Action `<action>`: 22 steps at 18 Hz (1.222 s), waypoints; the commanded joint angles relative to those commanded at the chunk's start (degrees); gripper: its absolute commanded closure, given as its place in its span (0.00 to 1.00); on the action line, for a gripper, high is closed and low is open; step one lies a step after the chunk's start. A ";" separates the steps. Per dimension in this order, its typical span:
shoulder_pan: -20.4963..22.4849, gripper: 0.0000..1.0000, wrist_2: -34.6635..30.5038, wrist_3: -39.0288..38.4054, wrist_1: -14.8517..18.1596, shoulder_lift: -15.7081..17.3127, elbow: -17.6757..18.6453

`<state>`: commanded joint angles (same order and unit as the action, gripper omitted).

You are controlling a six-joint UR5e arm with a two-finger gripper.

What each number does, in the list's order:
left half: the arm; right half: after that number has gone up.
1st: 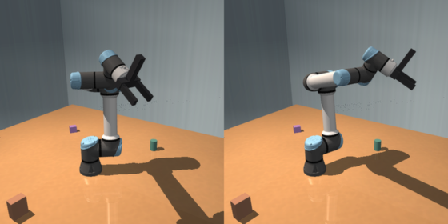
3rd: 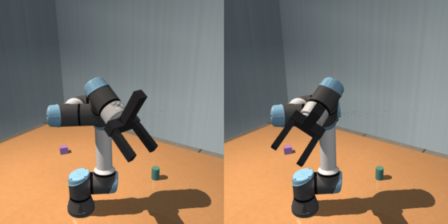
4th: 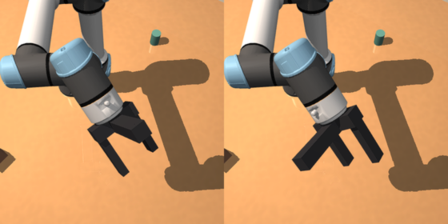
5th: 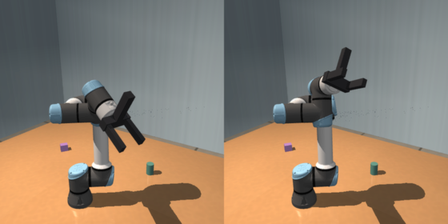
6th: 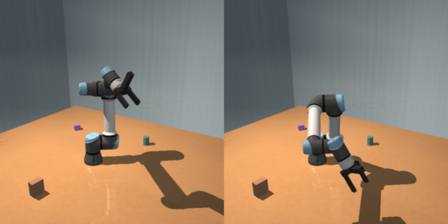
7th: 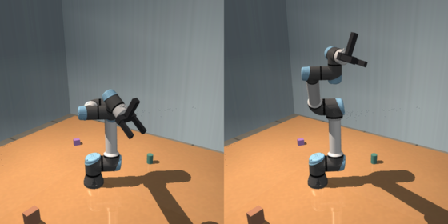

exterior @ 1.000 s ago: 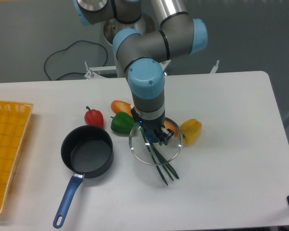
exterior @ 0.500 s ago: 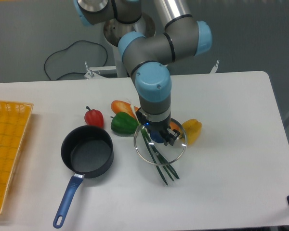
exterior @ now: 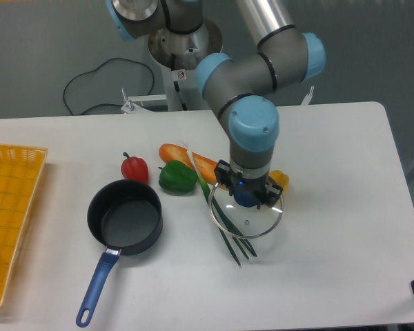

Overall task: Place the lid on the table
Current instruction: 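Carry the glass lid away from the onions toward the open table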

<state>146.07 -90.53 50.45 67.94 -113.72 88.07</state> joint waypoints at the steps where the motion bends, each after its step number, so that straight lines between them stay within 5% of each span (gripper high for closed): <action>1: 0.35 0.43 0.00 -0.27 0.00 -0.35 -0.70; 16: 5.01 0.43 0.18 0.52 -3.34 -7.65 -4.92; 22: 5.63 0.44 -0.35 1.31 -3.17 -7.65 -5.98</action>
<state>151.70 -90.88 51.77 64.77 -121.38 82.09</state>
